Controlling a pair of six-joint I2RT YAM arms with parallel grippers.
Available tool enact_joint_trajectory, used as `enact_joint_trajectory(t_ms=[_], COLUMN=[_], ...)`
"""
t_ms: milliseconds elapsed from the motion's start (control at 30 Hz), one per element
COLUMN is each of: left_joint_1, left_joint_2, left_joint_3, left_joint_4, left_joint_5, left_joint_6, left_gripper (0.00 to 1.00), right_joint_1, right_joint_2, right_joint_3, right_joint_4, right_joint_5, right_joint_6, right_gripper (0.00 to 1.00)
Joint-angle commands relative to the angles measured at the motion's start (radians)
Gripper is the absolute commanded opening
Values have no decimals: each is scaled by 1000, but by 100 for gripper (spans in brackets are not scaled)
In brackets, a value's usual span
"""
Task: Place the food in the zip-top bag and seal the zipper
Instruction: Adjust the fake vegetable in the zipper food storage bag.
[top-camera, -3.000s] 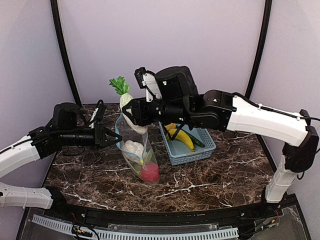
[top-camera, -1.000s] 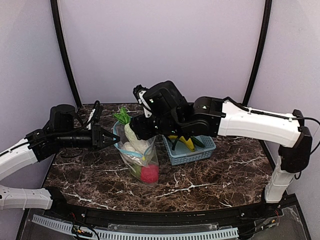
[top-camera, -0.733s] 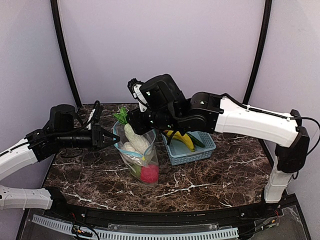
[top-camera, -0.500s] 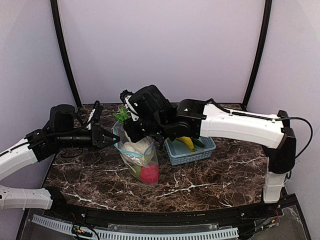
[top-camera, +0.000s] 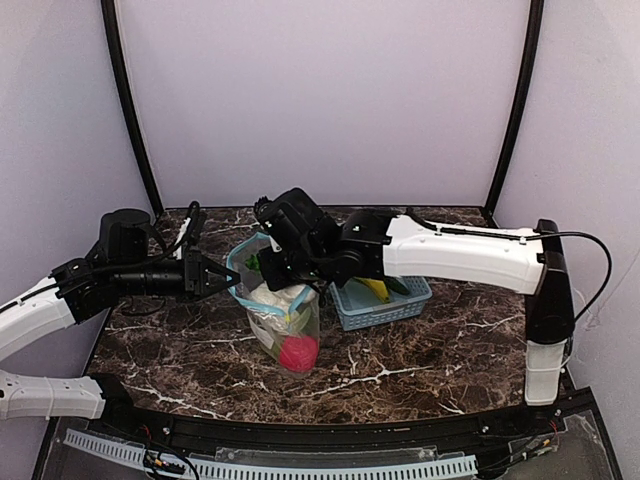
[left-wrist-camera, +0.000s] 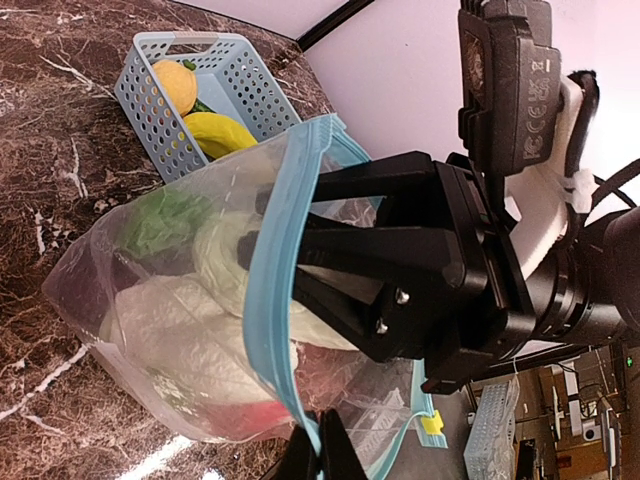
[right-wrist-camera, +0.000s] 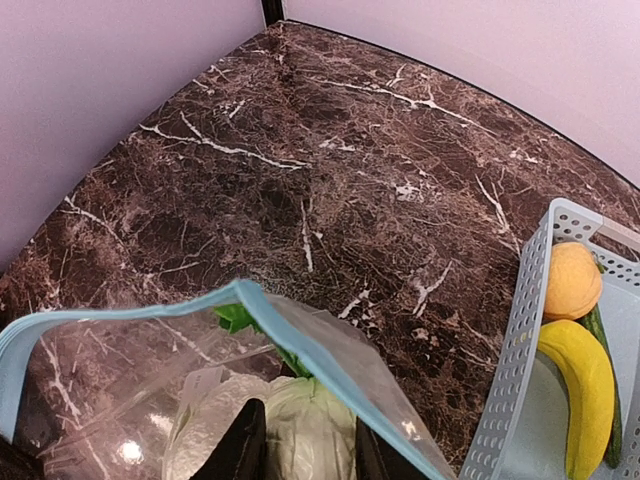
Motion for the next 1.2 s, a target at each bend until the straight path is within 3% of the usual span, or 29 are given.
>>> enact_joint_trajectory(t_ms=[0,167,433,667,833,1167], left_joint_1=[6,6,6,7,6,7], left_joint_2=[-10,-9,-7,-1,3,11], left_joint_3=[-3,-1,-5,-4,-6,-2], left_joint_4=[18,19,23,28,37,38], left_joint_5=[-4,-1,-4,1,5,15], left_joint_6=[3,5,2,0,-3,-1], left_gripper=[1,1,1,1,1,1], right_joint_1=[-8,-10,0,6,7,21], right_joint_2=[25,28,-89,-161,-154,-94], right_joint_3=[-23,39,41,-47,-66,-5], right_joint_4=[-94,-141,-132,-144,-184,-213], right_joint_5=[-6,-7,-126,-162,-151,-147], right_joint_6=[18,6,-39,-12,0,-35], right_gripper=[30,35,62,70,72,62])
